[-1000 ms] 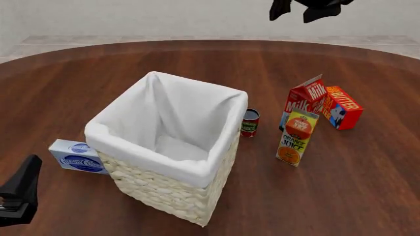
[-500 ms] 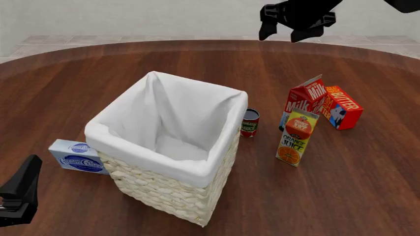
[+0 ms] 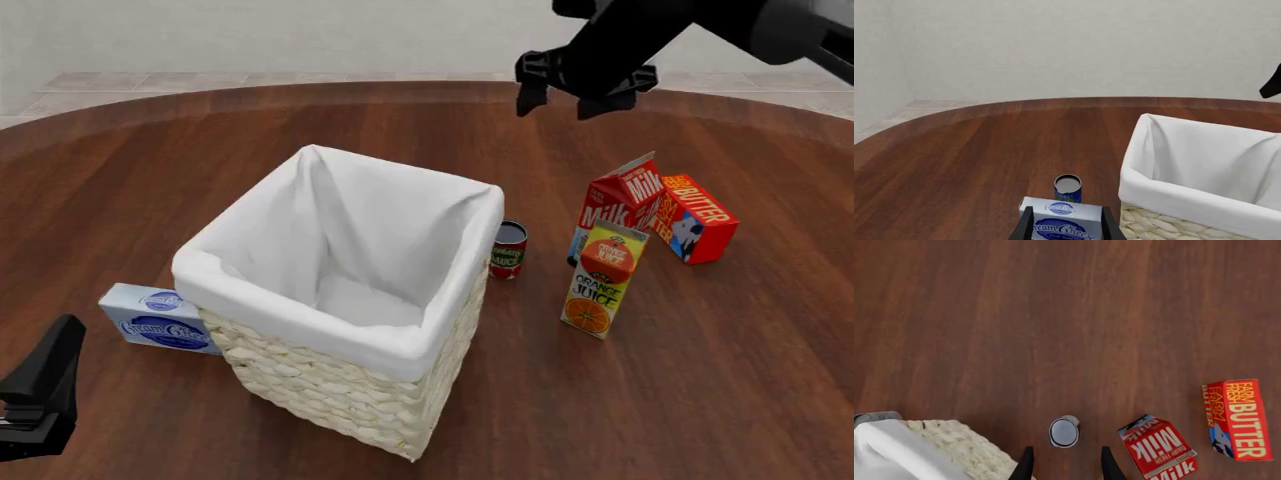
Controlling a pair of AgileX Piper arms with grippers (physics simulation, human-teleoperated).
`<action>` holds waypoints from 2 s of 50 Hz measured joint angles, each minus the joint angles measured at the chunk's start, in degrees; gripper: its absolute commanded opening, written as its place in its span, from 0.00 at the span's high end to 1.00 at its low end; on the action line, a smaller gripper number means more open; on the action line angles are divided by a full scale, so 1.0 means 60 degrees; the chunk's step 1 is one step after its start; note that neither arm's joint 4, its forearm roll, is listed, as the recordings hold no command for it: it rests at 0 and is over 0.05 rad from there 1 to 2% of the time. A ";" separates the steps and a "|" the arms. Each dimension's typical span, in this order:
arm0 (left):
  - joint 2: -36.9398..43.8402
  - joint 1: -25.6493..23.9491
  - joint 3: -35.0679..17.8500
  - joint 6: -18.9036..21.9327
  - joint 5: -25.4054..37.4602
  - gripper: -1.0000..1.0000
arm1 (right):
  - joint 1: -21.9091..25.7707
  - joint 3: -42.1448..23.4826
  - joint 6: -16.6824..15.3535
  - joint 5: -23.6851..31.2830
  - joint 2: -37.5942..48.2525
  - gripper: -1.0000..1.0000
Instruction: Pick up the tomato sauce, and put it in the basket.
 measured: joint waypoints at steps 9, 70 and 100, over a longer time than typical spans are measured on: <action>-0.0001 0.0000 0.0000 0.0000 0.0000 0.00 | -0.0020 0.0180 0.0021 -0.0182 0.0208 0.00; 0.0000 0.0000 0.0000 0.0000 0.0000 0.00 | 0.0277 0.1301 0.0421 -0.1176 0.1222 0.00; -0.0001 0.0001 0.0000 0.0000 0.0000 0.00 | 0.0280 0.1538 0.0516 -0.1492 0.1765 0.00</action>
